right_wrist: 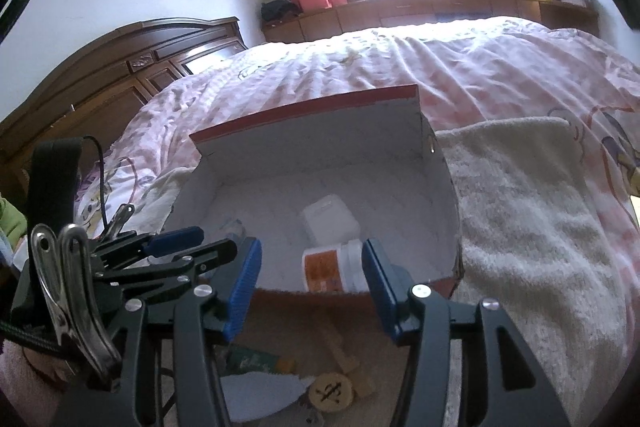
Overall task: Organize rigid objects
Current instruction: 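Withdraw both tools from the box back toward the pile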
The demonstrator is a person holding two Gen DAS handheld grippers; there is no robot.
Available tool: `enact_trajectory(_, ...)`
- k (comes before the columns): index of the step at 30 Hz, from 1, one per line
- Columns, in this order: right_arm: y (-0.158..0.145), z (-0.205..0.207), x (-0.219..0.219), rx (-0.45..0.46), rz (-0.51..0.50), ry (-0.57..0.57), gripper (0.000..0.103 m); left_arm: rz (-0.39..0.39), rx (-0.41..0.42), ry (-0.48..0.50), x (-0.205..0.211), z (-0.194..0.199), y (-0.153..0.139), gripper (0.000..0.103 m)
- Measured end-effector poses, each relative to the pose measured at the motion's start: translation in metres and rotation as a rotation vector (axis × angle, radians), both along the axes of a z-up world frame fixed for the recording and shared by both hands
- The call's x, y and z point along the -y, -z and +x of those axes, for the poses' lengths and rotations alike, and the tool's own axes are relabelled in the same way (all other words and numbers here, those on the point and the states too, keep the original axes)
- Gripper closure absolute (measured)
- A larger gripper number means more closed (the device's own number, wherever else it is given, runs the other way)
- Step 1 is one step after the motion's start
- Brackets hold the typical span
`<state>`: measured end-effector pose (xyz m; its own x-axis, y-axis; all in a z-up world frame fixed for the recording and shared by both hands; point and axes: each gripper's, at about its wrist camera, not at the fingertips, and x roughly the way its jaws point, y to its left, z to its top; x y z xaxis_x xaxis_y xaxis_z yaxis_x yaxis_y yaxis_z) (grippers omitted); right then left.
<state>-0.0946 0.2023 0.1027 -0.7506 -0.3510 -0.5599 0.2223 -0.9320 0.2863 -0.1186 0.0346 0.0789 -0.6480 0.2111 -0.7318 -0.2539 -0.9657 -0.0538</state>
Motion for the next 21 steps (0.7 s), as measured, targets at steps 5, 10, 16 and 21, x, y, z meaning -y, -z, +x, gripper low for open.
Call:
enact_trajectory(5,0.002,0.012,-0.001,0.016,-0.012,-0.005,0.048,-0.003,0.000,0.006,-0.001,0.013,-0.002,0.058)
enact_trajectory(10,0.004,0.024,0.000,0.031,-0.018,-0.012,0.048,0.002,-0.002,0.011,-0.001,0.025,-0.005,0.058)
enact_trajectory(16,0.006,0.038,0.000,0.040,-0.026,-0.014,0.048,0.006,-0.005,0.017,-0.001,0.038,-0.006,0.058)
enact_trajectory(21,0.008,0.047,-0.001,0.054,-0.029,-0.017,0.048,0.013,-0.003,0.021,-0.001,0.047,-0.006,0.058)
